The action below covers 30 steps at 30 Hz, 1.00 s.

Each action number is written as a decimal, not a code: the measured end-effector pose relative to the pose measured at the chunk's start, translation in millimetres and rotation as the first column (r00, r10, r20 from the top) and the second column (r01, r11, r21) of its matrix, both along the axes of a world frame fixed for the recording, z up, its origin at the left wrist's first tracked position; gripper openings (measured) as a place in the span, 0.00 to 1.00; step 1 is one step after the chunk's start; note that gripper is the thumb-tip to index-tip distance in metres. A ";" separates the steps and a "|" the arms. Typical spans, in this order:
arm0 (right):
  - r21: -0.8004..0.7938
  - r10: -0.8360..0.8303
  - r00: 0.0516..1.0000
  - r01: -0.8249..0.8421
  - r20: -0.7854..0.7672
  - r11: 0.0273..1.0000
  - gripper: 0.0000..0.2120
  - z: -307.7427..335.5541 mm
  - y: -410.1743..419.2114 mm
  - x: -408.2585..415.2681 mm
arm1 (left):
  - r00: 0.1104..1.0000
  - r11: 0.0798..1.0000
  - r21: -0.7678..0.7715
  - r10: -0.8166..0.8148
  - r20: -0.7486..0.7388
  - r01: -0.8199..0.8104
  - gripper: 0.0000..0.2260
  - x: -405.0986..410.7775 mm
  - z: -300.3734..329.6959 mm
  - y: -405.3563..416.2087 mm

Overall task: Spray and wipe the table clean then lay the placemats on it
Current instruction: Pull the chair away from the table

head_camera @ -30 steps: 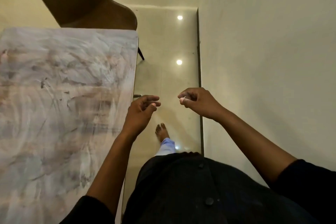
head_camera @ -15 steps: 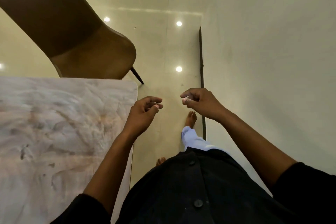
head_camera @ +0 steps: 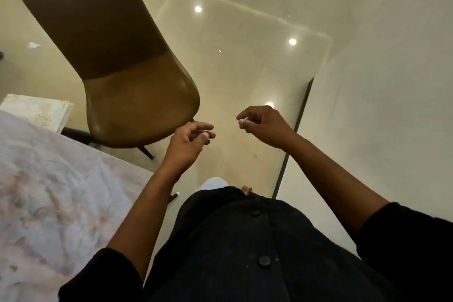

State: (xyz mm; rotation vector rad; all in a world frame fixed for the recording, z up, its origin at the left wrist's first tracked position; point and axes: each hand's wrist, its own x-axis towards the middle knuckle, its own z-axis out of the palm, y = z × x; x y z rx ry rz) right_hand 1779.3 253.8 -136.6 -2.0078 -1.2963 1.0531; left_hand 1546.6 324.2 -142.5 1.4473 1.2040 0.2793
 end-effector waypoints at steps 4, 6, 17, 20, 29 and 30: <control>0.003 0.076 0.997 -0.076 0.002 0.997 0.08 2.3 78.3 44.7 | 0.994 0.995 -0.009 0.099 0.044 -0.099 0.12 42.4 -1.2 57.3; 0.003 0.137 0.990 -0.138 0.036 0.990 0.08 -0.6 121.4 62.8 | 0.987 0.988 -0.016 0.154 0.052 -0.153 0.11 60.5 -8.7 93.7; -0.018 0.370 0.925 -0.370 0.086 0.929 0.06 4.0 357.9 123.7 | 0.958 0.959 -0.047 0.281 0.063 -0.279 0.12 130.6 -12.8 290.1; 0.017 0.428 0.901 -0.430 0.071 0.903 0.07 6.8 421.0 129.2 | 0.940 0.941 -0.026 0.339 0.033 -0.338 0.12 136.9 -9.0 339.1; 0.066 0.627 0.777 -0.629 0.053 0.774 0.07 -8.6 601.6 136.2 | 0.777 0.776 -0.036 0.630 -0.009 -0.630 0.12 155.2 -15.4 448.9; 0.071 0.657 0.752 -0.659 0.053 0.749 0.07 -8.8 621.6 136.6 | 0.746 0.745 -0.042 0.666 -0.014 -0.666 0.11 159.3 -16.4 458.2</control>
